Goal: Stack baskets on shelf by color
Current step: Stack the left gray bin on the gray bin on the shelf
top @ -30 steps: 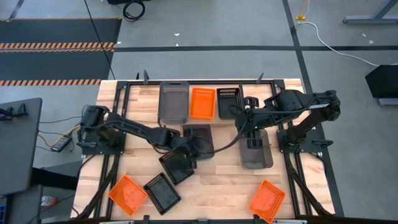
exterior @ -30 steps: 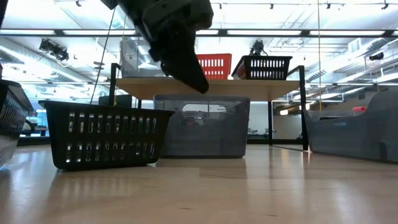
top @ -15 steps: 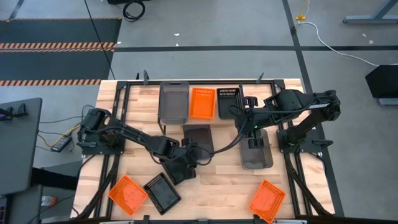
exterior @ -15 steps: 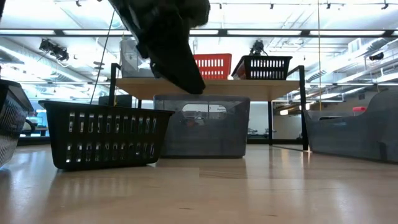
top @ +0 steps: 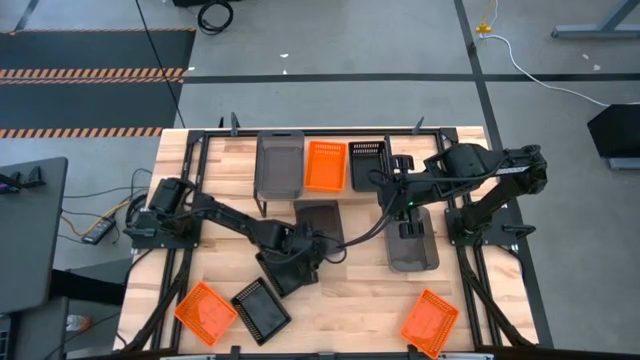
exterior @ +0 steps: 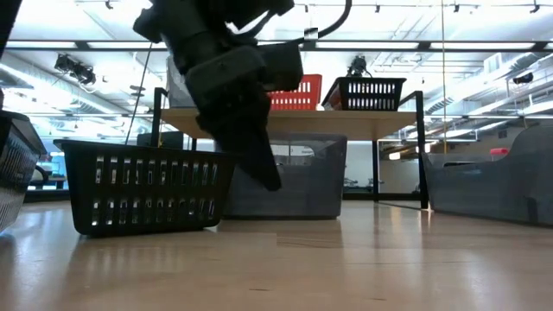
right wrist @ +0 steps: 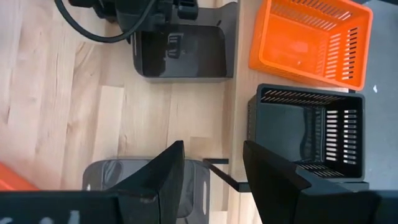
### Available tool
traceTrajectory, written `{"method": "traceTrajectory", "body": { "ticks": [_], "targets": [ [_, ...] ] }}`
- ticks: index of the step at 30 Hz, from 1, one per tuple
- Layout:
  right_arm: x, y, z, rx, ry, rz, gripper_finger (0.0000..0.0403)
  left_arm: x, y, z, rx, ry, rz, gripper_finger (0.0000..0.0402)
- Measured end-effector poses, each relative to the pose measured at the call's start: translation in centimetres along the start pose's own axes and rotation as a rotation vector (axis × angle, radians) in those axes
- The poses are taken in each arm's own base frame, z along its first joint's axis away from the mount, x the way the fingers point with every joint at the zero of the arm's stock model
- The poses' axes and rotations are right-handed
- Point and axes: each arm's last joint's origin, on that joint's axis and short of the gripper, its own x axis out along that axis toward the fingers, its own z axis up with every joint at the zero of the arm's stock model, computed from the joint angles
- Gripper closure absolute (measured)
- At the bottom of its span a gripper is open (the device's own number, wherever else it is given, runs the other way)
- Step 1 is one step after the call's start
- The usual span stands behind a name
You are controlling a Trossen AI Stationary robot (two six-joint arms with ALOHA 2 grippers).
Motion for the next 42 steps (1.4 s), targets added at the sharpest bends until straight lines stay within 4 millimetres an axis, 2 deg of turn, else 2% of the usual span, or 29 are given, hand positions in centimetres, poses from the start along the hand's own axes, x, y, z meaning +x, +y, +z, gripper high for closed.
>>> {"method": "traceTrajectory", "body": {
  "ticks": [3, 7, 9, 16, 24, 31, 35, 39, 42],
  "targets": [
    [0.0, 0.0, 0.0, 0.008, 0.0, -0.001, 0.0231, -0.5, -0.3, 1.0, 0.023, -0.021, -0.035, 0.0293],
    [0.0, 0.0, 0.0, 0.026, -0.001, -0.001, 0.0231, -1.3, -1.3, 2.5, 0.135, -0.062, -0.105, 0.0373],
    [0.0, 0.0, 0.0, 0.034, -0.001, -0.001, 0.0231, -1.8, -2.0, 2.9, 0.184, -0.08, -0.122, 0.0391],
    [0.0, 0.0, 0.0, 0.036, -0.003, -0.001, 0.0231, -3.7, -4.6, 4.1, 0.308, -0.119, -0.089, 0.0397],
    [0.0, 0.0, 0.2, 0.041, -0.02, 0.001, 0.0231, -7.7, -9.0, 5.4, 0.379, -0.183, -0.018, 0.0399],
    [0.0, 0.0, 0.2, 0.042, -0.022, 0.002, 0.0231, -12.8, -13.0, 5.4, 0.456, -0.279, 0.24, 0.0399],
    [0.0, 0.0, 0.2, 0.059, -0.023, 0.002, 0.0231, -15.7, -14.7, 5.4, 0.493, -0.407, 0.498, 0.0399],
    [0.0, 0.0, 0.3, 0.087, -0.025, 0.003, 0.0231, -16.9, -15.4, 4.7, 0.538, -0.461, 0.727, 0.0399],
    [0.0, 0.1, 0.3, 0.087, -0.026, 0.004, 0.0231, -17.0, -15.4, 4.5, 0.581, -0.442, 0.753, 0.0399]
  ]
}}
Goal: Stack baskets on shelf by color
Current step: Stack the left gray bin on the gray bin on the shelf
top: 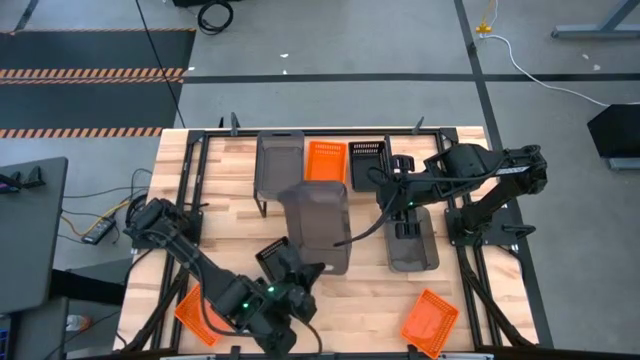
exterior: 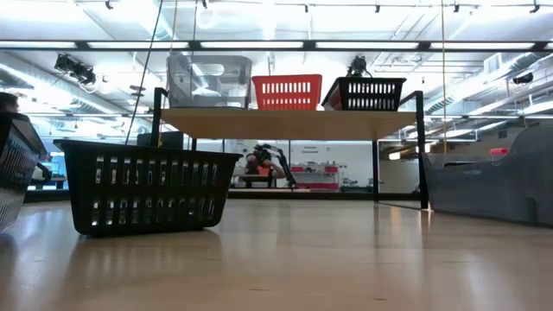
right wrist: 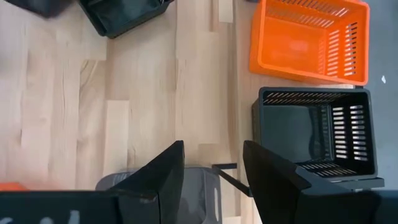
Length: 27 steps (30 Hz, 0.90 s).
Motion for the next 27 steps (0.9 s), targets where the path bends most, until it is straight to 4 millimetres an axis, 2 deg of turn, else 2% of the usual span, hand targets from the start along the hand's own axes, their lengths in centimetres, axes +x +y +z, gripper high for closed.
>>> {"method": "traceTrajectory", "body": {
  "ticks": [6, 9, 12, 17, 21, 24, 27],
  "targets": [
    [0.0, 0.0, 0.2, 0.04, -0.021, 0.005, 0.0231, 1.3, 0.7, -1.3, 0.094, 0.082, -0.003, 0.0399],
    [0.0, 0.1, 0.4, 0.058, -0.037, 0.015, 0.0231, 2.0, 2.6, -2.7, 0.12, 0.164, -0.011, 0.0399],
    [0.0, 0.1, 0.5, 0.061, -0.046, 0.021, 0.0231, 2.7, 5.6, -4.2, 0.119, 0.264, -0.032, 0.0399],
    [0.0, 0.2, 0.5, 0.061, -0.048, 0.021, 0.0231, 3.5, 12.3, -6.9, -0.026, 0.423, -0.176, 0.04],
    [0.0, 0.1, 0.5, 0.056, -0.047, 0.021, 0.0231, 4.5, 16.9, -8.6, -0.124, 0.464, -0.3, 0.04],
    [0.0, 0.1, 0.5, 0.035, -0.047, 0.021, 0.0231, 5.4, 19.6, -10.0, -0.16, 0.479, -0.362, 0.04],
    [0.0, 0.1, 0.5, 0.01, -0.044, 0.02, 0.0231, 6.5, 21.2, -10.8, -0.206, 0.472, -0.401, 0.04]
  ]
}}
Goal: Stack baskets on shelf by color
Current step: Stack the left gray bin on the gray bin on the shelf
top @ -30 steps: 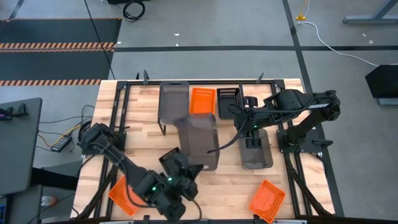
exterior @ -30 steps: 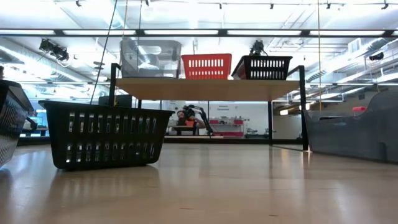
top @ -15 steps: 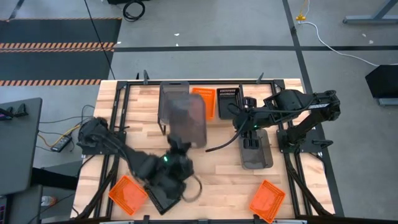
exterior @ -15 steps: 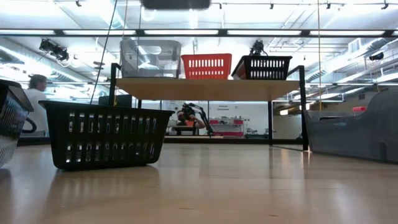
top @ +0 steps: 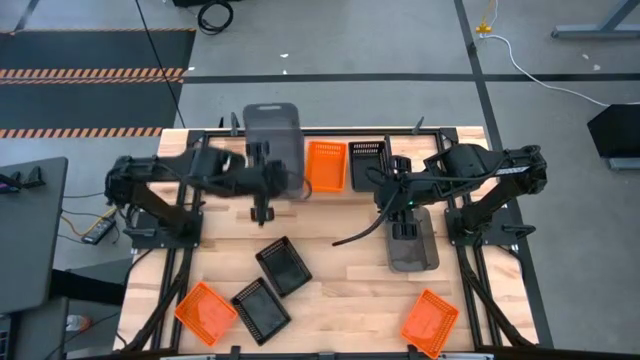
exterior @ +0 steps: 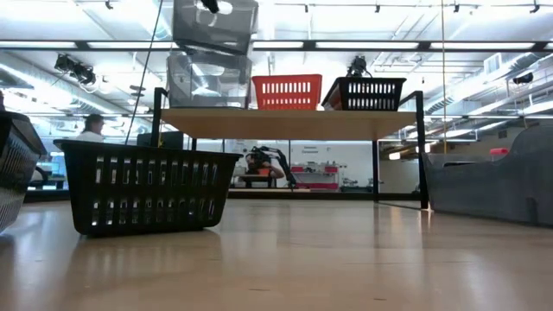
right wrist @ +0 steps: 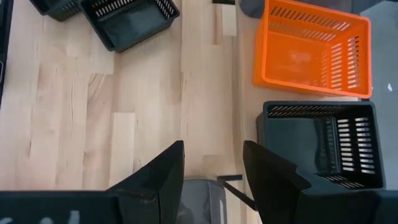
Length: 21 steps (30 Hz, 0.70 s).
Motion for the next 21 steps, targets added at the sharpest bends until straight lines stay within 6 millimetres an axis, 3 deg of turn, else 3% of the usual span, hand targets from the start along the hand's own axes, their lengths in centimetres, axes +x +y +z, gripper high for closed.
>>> {"method": "traceTrajectory", "body": {
  "ticks": [7, 14, 21],
  "targets": [
    [0.0, 0.0, -0.2, -0.032, 0.019, -0.003, 0.0231, 2.2, 1.1, 0.6, 0.001, 0.009, -0.096, 0.0399],
    [0.0, 0.0, -0.3, -0.062, 0.026, -0.004, 0.0231, 4.7, 1.3, -0.4, 0.018, 0.11, -0.086, 0.0395],
    [0.0, -0.1, -0.3, -0.081, 0.026, -0.004, 0.0231, 5.3, 1.4, -0.7, -0.016, 0.128, -0.079, 0.0379]
  ]
}}
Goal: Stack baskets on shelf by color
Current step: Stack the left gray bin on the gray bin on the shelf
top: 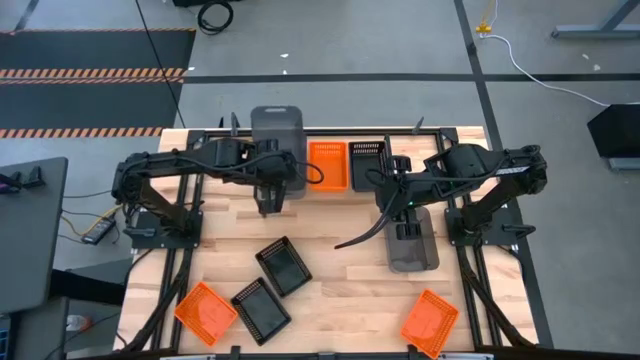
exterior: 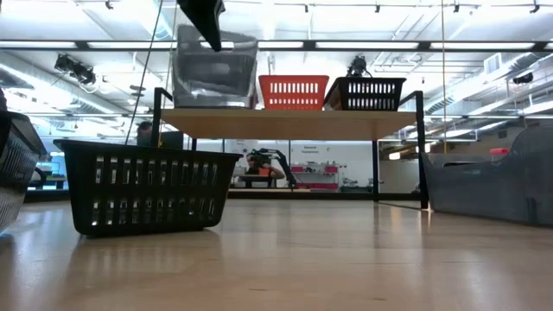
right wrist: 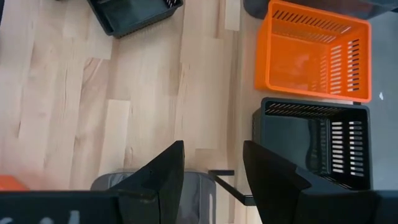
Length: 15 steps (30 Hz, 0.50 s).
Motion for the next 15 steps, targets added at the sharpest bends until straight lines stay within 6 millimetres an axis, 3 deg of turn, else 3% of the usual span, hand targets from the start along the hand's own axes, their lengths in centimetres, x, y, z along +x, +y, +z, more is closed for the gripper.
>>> {"method": "traceTrajectory", "body": {
  "ticks": [15],
  "targets": [
    [0.0, -0.02, 0.01, 0.0, -0.001, -0.007, 0.0231, -0.24, -0.57, 0.48, 0.038, -0.048, -0.006, 0.0336]
  ]
}}
